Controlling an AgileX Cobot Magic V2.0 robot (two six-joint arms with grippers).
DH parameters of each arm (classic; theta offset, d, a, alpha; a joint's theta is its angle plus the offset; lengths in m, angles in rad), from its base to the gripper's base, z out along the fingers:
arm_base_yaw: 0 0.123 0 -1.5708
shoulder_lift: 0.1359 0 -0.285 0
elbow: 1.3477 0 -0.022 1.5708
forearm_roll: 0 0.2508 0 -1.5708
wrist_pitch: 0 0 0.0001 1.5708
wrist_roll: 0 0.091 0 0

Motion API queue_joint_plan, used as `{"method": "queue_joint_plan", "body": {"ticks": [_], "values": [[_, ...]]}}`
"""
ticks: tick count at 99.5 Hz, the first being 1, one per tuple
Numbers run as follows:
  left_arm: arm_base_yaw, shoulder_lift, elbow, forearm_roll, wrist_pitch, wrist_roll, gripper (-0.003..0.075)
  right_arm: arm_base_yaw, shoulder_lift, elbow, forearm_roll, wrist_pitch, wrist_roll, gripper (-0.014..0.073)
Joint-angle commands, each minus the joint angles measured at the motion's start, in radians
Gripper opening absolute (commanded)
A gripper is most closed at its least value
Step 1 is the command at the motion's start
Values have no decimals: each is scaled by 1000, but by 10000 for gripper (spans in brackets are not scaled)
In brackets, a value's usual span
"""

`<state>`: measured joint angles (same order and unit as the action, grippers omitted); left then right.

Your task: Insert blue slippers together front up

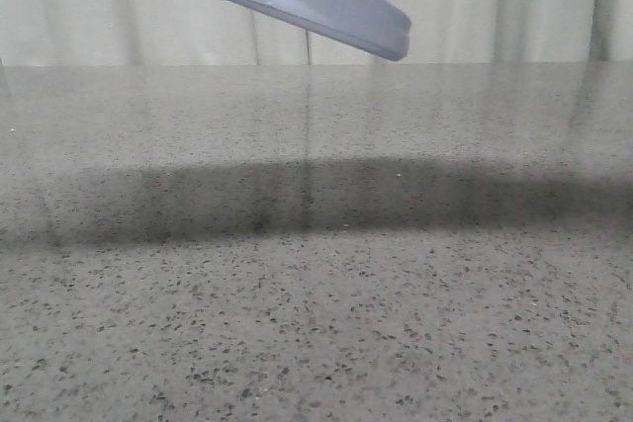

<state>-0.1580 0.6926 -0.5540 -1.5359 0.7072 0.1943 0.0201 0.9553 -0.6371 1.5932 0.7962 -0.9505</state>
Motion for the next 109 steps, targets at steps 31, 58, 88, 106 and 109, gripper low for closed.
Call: {"method": "queue_joint_plan", "body": {"ticks": [31,58,88,106,109], "values": [[-26,8,-37,5,-22,-6,16,26,-12,-34,-1,147,-88,257],[-26,38,-35,35,-82,-6,16,26,-39,-34,-20,71,-148,258],[-26,126,-35,52,-82,-6,16,26,-184,-34,-163,-150,-148,258],[-26,170,-35,52,-84,-6,16,26,-274,-34,-226,-293,-148,258],[-26,175,-35,52,-84,-5,16,26,-285,-34,-238,-318,-148,258]]}}
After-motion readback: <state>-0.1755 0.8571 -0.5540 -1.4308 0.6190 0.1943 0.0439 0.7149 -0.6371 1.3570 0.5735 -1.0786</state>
